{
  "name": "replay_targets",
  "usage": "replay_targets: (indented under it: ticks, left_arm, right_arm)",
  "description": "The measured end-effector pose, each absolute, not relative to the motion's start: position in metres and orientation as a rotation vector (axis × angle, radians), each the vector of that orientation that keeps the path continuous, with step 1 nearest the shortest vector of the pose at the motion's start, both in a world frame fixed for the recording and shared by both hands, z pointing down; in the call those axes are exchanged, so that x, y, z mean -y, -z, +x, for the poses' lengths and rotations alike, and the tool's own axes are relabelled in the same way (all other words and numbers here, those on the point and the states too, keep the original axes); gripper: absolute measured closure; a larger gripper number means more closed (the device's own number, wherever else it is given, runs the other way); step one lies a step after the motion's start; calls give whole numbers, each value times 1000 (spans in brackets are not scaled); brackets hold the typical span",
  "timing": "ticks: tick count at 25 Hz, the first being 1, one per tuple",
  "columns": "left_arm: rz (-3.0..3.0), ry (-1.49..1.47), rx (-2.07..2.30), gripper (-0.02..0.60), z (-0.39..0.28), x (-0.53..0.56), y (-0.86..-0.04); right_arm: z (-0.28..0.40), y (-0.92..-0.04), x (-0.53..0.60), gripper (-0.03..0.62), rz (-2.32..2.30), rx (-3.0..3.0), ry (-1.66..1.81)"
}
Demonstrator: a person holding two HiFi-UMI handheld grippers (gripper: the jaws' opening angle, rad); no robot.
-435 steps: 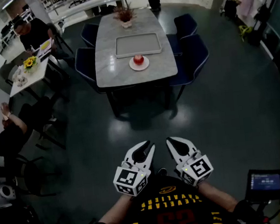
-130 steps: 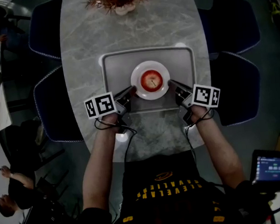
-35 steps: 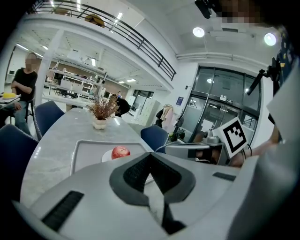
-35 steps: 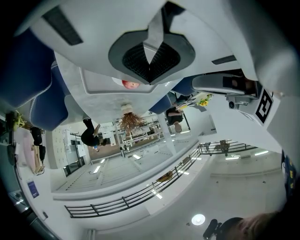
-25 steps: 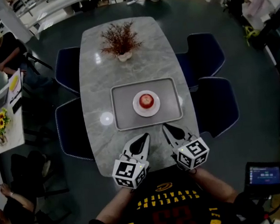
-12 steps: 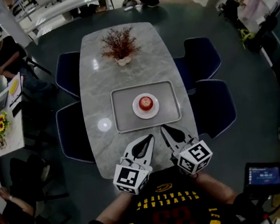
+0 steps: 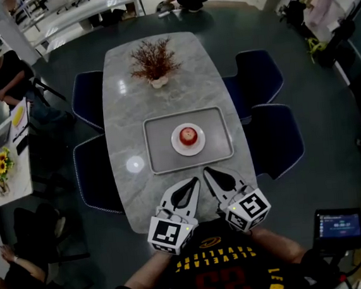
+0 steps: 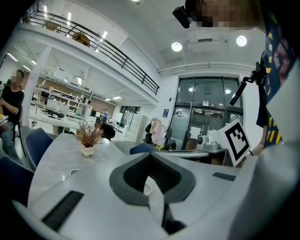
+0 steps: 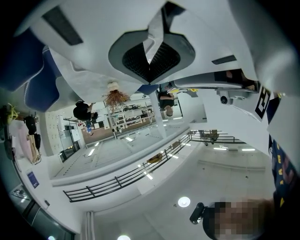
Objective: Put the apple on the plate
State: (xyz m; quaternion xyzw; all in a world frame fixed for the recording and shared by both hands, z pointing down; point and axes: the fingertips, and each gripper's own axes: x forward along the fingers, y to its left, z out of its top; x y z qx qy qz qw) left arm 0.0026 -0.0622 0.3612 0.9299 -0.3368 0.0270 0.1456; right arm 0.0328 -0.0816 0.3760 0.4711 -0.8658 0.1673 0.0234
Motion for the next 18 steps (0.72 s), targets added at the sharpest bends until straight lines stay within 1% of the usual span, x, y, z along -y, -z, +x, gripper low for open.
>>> replay_targets:
  ticks: [18]
  left_arm:
    - [2667,-111,942,580,6,60,-362]
  right_arm:
    - [29,-375,82,588,1440,2696,-494]
